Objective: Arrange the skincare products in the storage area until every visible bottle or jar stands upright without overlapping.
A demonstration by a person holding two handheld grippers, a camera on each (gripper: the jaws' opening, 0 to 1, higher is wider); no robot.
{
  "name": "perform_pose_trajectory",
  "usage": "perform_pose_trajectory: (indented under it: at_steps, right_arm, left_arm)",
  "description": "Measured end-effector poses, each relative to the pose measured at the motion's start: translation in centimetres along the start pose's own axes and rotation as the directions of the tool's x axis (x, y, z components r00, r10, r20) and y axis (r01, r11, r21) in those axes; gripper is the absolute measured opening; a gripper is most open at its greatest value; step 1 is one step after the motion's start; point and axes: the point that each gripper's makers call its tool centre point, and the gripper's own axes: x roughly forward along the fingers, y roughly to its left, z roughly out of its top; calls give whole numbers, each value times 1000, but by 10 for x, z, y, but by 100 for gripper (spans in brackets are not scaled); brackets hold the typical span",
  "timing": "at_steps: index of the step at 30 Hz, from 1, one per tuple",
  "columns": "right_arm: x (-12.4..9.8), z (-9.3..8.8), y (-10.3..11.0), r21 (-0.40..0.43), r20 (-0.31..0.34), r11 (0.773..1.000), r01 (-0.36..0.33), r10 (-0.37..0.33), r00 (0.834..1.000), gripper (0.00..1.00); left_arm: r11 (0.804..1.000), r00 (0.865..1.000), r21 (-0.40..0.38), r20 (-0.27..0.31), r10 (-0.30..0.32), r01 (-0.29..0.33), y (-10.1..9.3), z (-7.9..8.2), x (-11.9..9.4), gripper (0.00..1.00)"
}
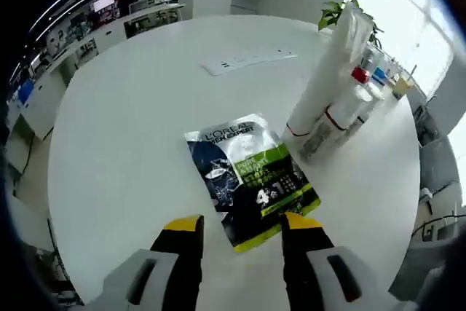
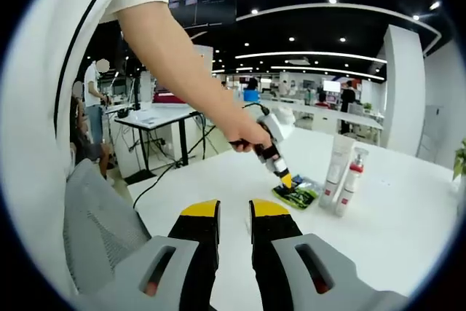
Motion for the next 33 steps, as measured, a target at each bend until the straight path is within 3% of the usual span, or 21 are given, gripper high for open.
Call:
perform_pose_trajectory:
  at_steps: [4,6,10,13,14,15,16,18,20,21,22,23,24,27,28,33]
  right_arm:
    - [1,-1,3,-25,-4,1000,-5,5,1000,14]
    - [1,-1,2,-34,-6,999,-2,1,1000,14]
    - [1,1,-3,-28,7,1000,15,-15,1000,17]
    - [0,2,-4,-17,13,1000,14,-14,1000,17]
    - [0,2,-3,-19,13,1000,12,-12,1000,17]
    - [0,3,-3,-21,14,1000,12,-11,1000,17]
    - [0,3,-1,-26,15,1000,6,-6,1000,16]
    - [0,2,0,-33,13,999,2,-1,1000,16]
    - [0,2,1,-38,13,999,-1,2,1000,16]
    - [-1,2,2,-41,12,999,-2,3,1000,16]
    - [-1,3,2,-41,13,999,-2,3,1000,16]
    - [-1,3,2,-41,15,999,-3,4,1000,16]
    - [-1,3,2,-40,15,999,-4,4,1000,16]
    - [-1,3,2,-40,14,999,-4,5,1000,16]
    - [-1,2,2,-41,12,999,-4,5,1000,16]
    - [-1,1,3,-45,6,999,-10,10,1000,16]
  left_arm:
    - [991,999,125,-8,-47,47,-25,-40,-19,48]
    - [993,999,118,10,-32,31,-35,-61,-30,49]
    - [987,996,139,25,-81,77,-62,-102,-45,50]
    - [962,993,245,-7,-122,120,-81,-136,-54,52]
    - [946,991,297,-15,-135,134,-88,-149,-57,53]
    - [939,990,314,-25,-136,137,-90,-155,-58,54]
    - [904,986,394,-76,-146,164,-98,-174,-62,56]
    - [864,985,473,-94,-145,172,-104,-188,-65,57]
    - [796,978,569,-125,-164,206,-113,-202,-68,57]
    - [746,974,626,-149,-172,227,-118,-210,-69,57]
    - [710,970,661,-167,-179,245,-121,-215,-68,58]
    - [673,972,702,-178,-154,235,-120,-219,-67,58]
    - [657,972,717,-188,-140,234,-120,-222,-66,57]
    - [648,971,723,-198,-137,239,-125,-224,-63,57]
    - [625,972,746,-202,-120,232,-125,-223,-62,57]
    - [588,967,769,-224,-121,252,-131,-223,-58,56]
